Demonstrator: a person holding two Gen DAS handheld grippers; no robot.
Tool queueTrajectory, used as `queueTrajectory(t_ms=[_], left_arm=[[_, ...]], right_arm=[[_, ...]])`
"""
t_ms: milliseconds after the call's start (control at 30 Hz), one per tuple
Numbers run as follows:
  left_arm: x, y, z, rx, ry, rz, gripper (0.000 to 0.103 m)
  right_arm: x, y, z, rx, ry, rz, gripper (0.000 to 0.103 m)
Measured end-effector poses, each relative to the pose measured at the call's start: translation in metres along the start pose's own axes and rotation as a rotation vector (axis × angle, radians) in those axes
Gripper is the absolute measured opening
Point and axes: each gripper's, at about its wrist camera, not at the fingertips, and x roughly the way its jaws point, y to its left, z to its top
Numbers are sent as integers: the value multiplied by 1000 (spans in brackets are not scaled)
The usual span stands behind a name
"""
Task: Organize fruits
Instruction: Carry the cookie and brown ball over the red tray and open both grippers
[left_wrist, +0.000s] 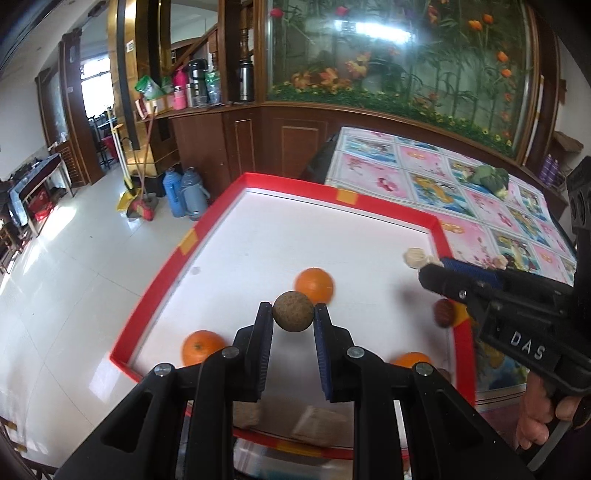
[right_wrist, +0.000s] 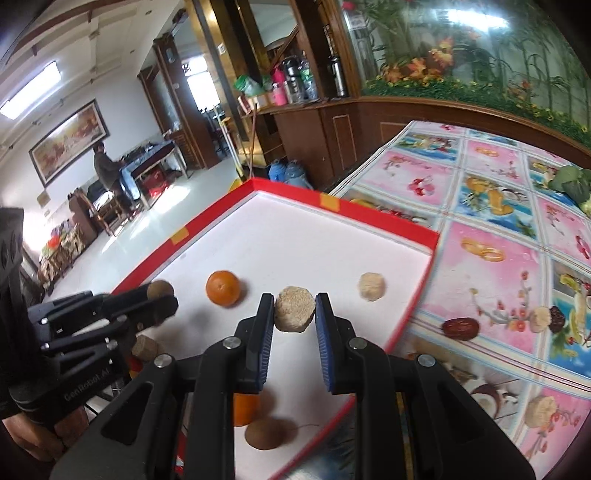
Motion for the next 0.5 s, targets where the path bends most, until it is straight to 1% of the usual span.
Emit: queueTrajectory(t_ms=[167, 333, 500], left_arm=[[9, -2, -4, 16, 29, -4, 21], [14, -5, -6, 33, 46, -12, 21], [19, -1, -7, 27, 68, 3, 21]], right_arm=[[25, 5, 0, -11, 73, -12, 25], [35, 4, -3, -9, 109, -16, 25], [39, 1, -6, 5, 137, -20, 25]])
